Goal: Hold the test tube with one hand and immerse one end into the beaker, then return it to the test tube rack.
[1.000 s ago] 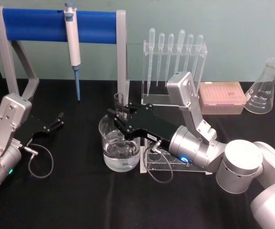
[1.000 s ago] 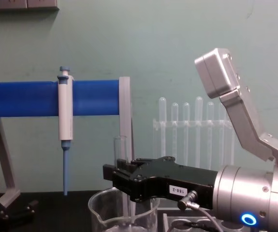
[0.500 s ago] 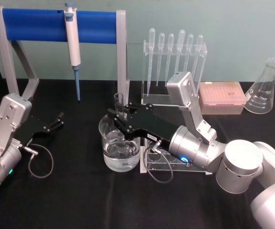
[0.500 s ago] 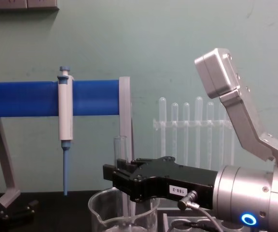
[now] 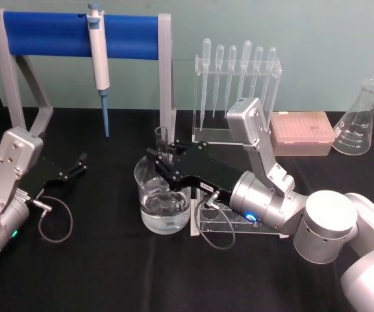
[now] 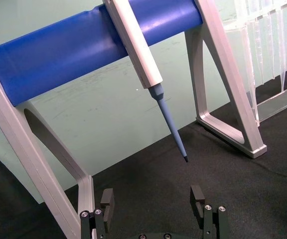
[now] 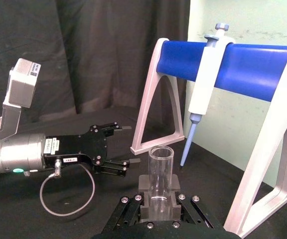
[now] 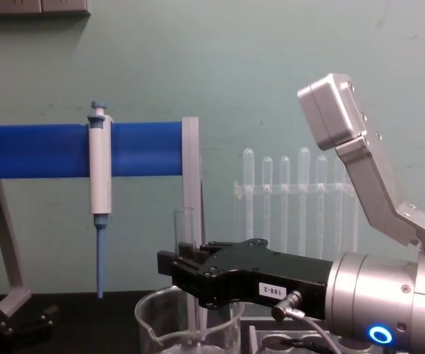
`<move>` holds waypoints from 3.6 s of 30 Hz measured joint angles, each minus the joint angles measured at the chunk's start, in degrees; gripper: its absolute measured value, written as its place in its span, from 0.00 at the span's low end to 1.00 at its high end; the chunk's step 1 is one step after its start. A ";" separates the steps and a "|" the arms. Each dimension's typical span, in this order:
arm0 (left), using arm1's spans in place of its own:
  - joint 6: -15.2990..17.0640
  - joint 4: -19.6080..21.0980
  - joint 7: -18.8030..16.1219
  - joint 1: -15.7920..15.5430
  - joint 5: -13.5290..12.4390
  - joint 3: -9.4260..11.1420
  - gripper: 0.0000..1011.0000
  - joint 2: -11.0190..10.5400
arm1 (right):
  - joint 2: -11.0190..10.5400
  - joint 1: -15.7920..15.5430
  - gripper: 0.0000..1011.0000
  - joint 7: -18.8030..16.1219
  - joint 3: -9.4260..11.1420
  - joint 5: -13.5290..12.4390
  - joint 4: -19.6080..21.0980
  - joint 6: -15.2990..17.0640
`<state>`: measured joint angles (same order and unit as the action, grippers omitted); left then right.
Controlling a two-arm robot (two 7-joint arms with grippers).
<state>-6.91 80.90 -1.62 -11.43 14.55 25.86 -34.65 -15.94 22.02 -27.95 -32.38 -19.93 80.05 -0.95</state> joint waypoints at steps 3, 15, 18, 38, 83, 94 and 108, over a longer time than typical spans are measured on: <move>0.00 0.00 0.00 0.00 -0.01 0.00 0.99 0.00 | 0.00 0.00 0.23 0.00 0.00 0.00 0.00 0.00; 0.00 0.00 0.00 0.00 0.00 0.00 0.99 0.00 | 0.00 0.00 0.23 0.00 0.00 0.00 0.00 0.00; 0.00 0.00 0.00 0.00 0.00 0.00 0.99 0.00 | 0.00 0.00 0.22 0.00 0.00 0.00 0.00 0.00; 0.00 0.00 0.00 0.00 0.00 0.00 0.99 0.00 | -0.13 -0.14 0.22 -0.01 0.21 0.01 0.90 0.43; 0.00 0.00 0.00 0.00 0.00 0.00 0.99 0.00 | -14.43 -10.29 0.22 5.68 10.00 -3.84 23.20 9.15; 0.00 0.00 0.00 0.00 0.00 0.00 0.99 0.00 | -13.04 -10.46 0.23 5.66 9.88 -2.50 20.49 8.58; 0.00 0.00 0.00 0.00 0.00 0.00 0.99 0.00 | -11.49 -10.27 0.23 4.96 8.80 -0.28 16.47 7.92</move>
<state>-6.91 80.90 -1.62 -11.43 14.55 25.86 -34.65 -27.43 11.75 -22.99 -23.58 -20.21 96.52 6.97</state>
